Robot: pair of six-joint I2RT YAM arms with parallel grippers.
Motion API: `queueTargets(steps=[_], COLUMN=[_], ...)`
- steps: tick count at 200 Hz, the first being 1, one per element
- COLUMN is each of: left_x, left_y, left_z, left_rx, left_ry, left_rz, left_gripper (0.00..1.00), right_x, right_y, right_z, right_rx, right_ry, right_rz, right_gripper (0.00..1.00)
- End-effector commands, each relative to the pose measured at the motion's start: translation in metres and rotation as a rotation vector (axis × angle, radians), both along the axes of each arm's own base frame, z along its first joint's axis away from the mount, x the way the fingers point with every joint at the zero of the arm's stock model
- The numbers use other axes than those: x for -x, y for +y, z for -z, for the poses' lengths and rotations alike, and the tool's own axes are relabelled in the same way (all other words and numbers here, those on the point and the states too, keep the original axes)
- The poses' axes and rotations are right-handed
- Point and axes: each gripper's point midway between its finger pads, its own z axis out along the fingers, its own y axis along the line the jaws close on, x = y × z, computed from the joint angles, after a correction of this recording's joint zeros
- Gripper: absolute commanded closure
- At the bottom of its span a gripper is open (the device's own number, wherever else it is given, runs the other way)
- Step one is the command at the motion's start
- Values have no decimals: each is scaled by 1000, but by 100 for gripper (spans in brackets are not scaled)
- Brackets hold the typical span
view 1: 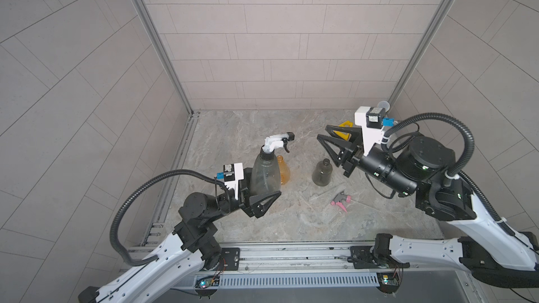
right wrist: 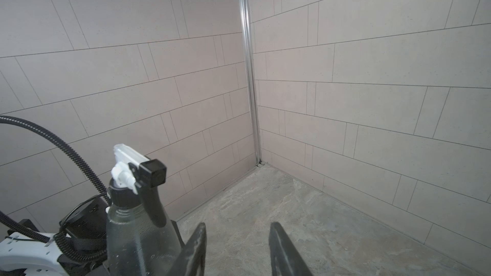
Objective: Attach spray nozzles to spray bottles
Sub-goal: Screw the spray nozzle on the spray bottle.
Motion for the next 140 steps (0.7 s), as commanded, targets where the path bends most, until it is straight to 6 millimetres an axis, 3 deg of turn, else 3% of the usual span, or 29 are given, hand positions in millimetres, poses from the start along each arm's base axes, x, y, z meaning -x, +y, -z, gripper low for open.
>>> queueTargets(steps=[1, 67, 110, 140], left_x=[12, 11, 3, 3], left_y=[6, 3, 4, 2], left_z=[-26, -24, -19, -20], left_rx=[61, 55, 44, 45], left_ry=[-64, -59, -44, -44], left_rz=[31, 42, -5, 7], left_gripper=[100, 100, 100, 100], right_x=[5, 15, 50, 90], right_y=[27, 65, 55, 66], right_z=[14, 18, 6, 8], right_rx=[63, 137, 192, 200], right_ry=[40, 35, -77, -113], right_rz=[-115, -201, -172, -298], right_gripper=[61, 63, 64, 61])
